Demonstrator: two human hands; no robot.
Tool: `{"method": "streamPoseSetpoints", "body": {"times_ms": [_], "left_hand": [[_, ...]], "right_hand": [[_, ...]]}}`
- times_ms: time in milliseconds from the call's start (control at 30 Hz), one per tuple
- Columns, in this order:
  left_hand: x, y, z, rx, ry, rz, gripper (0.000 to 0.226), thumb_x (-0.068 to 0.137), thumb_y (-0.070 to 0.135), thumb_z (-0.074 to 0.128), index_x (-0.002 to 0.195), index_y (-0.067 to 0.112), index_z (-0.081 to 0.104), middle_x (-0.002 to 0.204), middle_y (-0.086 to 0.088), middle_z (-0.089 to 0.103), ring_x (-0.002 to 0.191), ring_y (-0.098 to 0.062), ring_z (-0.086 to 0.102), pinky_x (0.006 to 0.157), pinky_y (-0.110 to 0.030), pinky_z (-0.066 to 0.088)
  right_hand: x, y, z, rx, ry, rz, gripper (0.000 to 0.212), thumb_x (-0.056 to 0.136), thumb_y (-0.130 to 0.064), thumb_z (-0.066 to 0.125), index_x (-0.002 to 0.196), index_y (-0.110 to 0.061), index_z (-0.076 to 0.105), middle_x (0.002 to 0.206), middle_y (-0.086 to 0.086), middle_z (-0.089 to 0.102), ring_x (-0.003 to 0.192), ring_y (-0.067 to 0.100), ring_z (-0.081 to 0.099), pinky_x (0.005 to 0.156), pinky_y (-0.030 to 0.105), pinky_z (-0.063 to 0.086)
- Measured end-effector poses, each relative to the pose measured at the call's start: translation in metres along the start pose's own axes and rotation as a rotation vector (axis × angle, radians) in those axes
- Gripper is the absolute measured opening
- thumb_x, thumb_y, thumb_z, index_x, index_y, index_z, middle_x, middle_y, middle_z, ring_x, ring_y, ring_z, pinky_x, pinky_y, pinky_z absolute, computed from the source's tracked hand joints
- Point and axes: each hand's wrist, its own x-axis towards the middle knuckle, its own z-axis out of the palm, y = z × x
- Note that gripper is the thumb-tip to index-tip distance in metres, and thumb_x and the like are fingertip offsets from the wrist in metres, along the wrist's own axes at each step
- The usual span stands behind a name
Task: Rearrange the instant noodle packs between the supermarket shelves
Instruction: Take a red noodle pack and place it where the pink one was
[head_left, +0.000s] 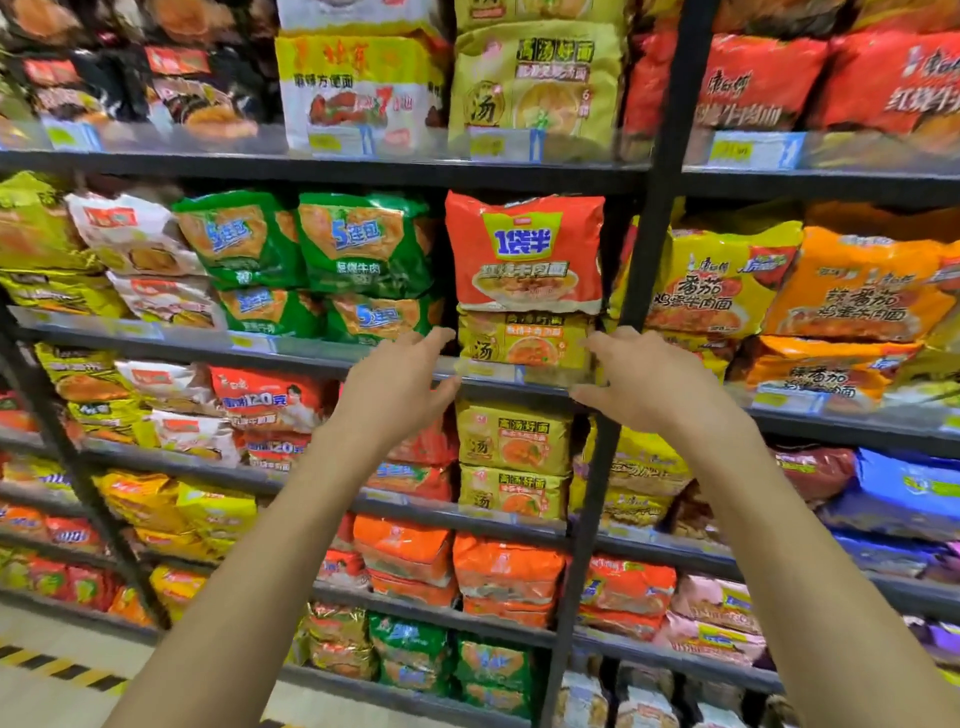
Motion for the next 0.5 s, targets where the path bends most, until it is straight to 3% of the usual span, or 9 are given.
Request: {"method": "streamPoseSetpoints", "body": {"times_ms": [133, 333, 500], "left_hand": [[0.037, -0.019, 0.013, -0.09, 0.054, 0.017, 0.068, 0.101, 0.042, 0.053, 0.16, 0.033, 0.019, 0.151, -0.009, 0.045, 0.132, -0.031, 0.051, 0.087, -0.048, 0.056], [0.088, -0.025, 0.029, -0.089, 0.138, 0.06, 0.067, 0.101, 0.04, 0.053, 0.16, 0.031, 0.022, 0.151, -0.007, 0.045, 0.131, -0.031, 0.05, 0.084, -0.044, 0.052], [0.13, -0.034, 0.044, -0.243, 0.268, 0.109, 0.077, 0.101, 0.04, 0.056, 0.162, 0.037, 0.008, 0.16, -0.007, 0.035, 0.137, -0.031, 0.045, 0.093, -0.046, 0.051]], "right_hand": [[0.037, -0.001, 0.003, 0.002, 0.052, 0.031, 0.07, 0.096, -0.051, 0.055, 0.154, -0.027, 0.026, 0.146, 0.009, 0.046, 0.131, 0.033, 0.046, 0.09, 0.047, 0.049], [0.086, 0.004, 0.009, 0.045, 0.118, 0.047, 0.073, 0.095, -0.046, 0.058, 0.155, -0.03, 0.02, 0.15, 0.008, 0.041, 0.134, 0.033, 0.043, 0.093, 0.049, 0.048], [0.119, 0.01, 0.022, 0.128, 0.293, 0.043, 0.076, 0.097, -0.038, 0.057, 0.158, -0.03, 0.012, 0.151, 0.008, 0.037, 0.133, 0.031, 0.044, 0.085, 0.044, 0.052]]}}
